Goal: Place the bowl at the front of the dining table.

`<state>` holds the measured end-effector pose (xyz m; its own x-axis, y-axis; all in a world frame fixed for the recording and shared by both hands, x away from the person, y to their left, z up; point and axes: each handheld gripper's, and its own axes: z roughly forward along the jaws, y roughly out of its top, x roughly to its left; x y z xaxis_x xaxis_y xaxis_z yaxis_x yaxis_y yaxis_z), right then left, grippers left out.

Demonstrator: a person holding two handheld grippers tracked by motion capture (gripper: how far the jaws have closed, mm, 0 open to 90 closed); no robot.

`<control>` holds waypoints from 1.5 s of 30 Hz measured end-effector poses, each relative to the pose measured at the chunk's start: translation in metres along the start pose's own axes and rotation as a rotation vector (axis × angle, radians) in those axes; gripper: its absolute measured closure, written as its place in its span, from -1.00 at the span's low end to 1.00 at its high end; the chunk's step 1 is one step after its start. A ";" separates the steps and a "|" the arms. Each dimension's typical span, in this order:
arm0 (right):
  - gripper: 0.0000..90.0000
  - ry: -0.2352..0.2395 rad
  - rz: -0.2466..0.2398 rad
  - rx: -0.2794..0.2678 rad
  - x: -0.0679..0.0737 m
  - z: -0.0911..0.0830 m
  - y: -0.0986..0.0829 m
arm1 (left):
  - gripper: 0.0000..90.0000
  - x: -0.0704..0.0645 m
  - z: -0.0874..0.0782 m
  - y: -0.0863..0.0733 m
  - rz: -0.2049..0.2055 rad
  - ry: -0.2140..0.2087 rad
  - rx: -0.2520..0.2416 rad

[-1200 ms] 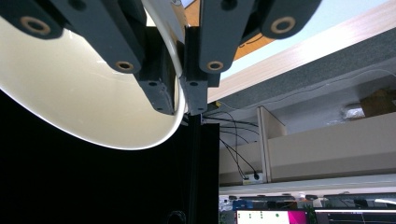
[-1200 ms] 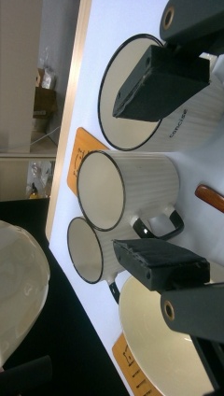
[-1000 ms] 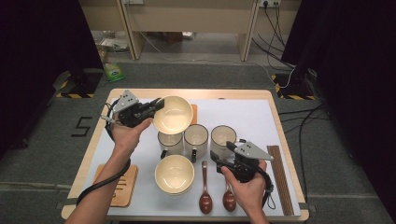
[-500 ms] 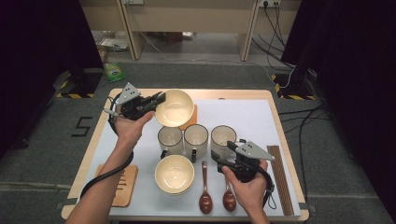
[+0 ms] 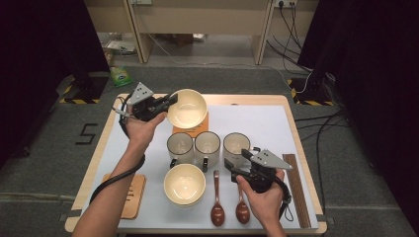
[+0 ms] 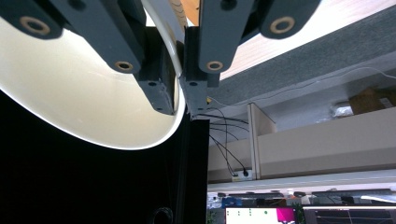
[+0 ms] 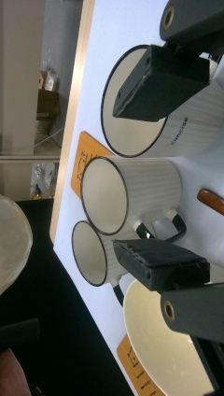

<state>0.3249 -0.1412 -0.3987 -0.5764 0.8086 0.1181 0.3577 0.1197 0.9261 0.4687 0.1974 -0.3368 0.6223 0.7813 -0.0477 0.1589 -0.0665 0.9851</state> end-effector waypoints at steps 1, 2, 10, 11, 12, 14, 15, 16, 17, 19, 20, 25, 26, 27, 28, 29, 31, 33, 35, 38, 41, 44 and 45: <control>-0.32 0.000 0.000 0.000 0.000 0.000 0.000 | 0.84 0.000 0.000 0.000 0.000 0.000 0.000; -0.32 0.000 0.000 0.000 0.000 0.000 0.000 | 0.84 0.000 0.001 0.000 -0.001 0.001 0.002; -0.32 -0.003 0.000 -0.001 -0.001 0.000 0.000 | 0.84 0.004 0.008 0.002 -0.010 0.005 -0.002; -0.32 -0.003 0.000 -0.001 -0.001 0.000 0.000 | 0.84 0.004 0.008 0.002 -0.010 0.005 -0.002; -0.32 -0.002 0.000 -0.001 -0.001 0.000 0.000 | 0.84 0.005 0.009 0.002 -0.011 0.007 -0.001; -0.32 -0.001 0.002 0.000 -0.001 0.000 0.000 | 0.84 0.006 0.012 0.002 -0.006 0.013 0.001; -0.32 -0.001 0.002 0.000 -0.001 0.000 0.000 | 0.84 0.006 0.012 0.002 -0.006 0.013 0.001; -0.32 0.001 -0.001 0.003 -0.001 0.000 -0.001 | 0.84 0.007 0.014 0.001 -0.012 0.012 0.003; -0.32 0.001 -0.001 0.003 -0.001 0.000 -0.001 | 0.84 0.007 0.014 0.001 -0.012 0.012 0.003; -0.32 0.000 0.000 0.003 -0.001 0.000 -0.001 | 0.84 0.008 0.016 0.000 -0.012 0.016 0.006; -0.32 0.001 0.003 0.004 -0.001 0.001 -0.001 | 0.84 0.008 0.018 0.000 -0.013 0.018 0.007; -0.32 0.001 0.001 0.003 -0.001 0.001 -0.002 | 0.84 0.011 0.022 -0.003 -0.025 0.019 0.008; -0.32 0.001 0.001 0.003 -0.001 0.001 -0.002 | 0.84 0.011 0.023 -0.004 -0.029 0.022 0.006; -0.32 0.001 0.001 0.004 -0.001 0.001 -0.002 | 0.84 0.012 0.024 -0.004 -0.030 0.022 0.008; -0.32 0.001 0.001 0.005 -0.001 0.001 -0.002 | 0.84 0.012 0.024 -0.004 -0.030 0.023 0.011; -0.32 0.001 0.000 0.004 -0.002 0.001 -0.002 | 0.84 0.013 0.025 -0.005 -0.031 0.026 0.011; -0.32 0.002 0.002 0.005 -0.001 0.002 -0.002 | 0.84 0.015 0.027 -0.005 -0.032 0.030 0.017; -0.32 0.001 0.002 0.004 -0.001 0.002 -0.002 | 0.84 0.015 0.028 -0.005 -0.033 0.031 0.017; -0.32 0.002 0.002 0.002 -0.001 0.002 -0.002 | 0.84 0.017 0.030 -0.005 -0.030 0.033 0.025; -0.32 0.001 0.004 0.002 -0.001 0.002 -0.002 | 0.84 0.019 0.033 -0.007 -0.039 0.036 0.028; -0.32 0.003 0.007 0.005 -0.001 0.002 -0.003 | 0.84 0.020 0.037 -0.009 -0.042 0.040 0.040; -0.32 0.002 0.005 0.004 -0.002 0.002 -0.003 | 0.84 0.023 0.044 -0.014 -0.053 0.047 0.056; -0.32 0.002 0.005 0.004 -0.002 0.002 -0.003 | 0.84 0.023 0.044 -0.014 -0.053 0.047 0.056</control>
<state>0.3263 -0.1418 -0.4026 -0.5757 0.8083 0.1235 0.3636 0.1177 0.9241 0.5143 0.1894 -0.3593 0.5752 0.8130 -0.0902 0.2337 -0.0577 0.9706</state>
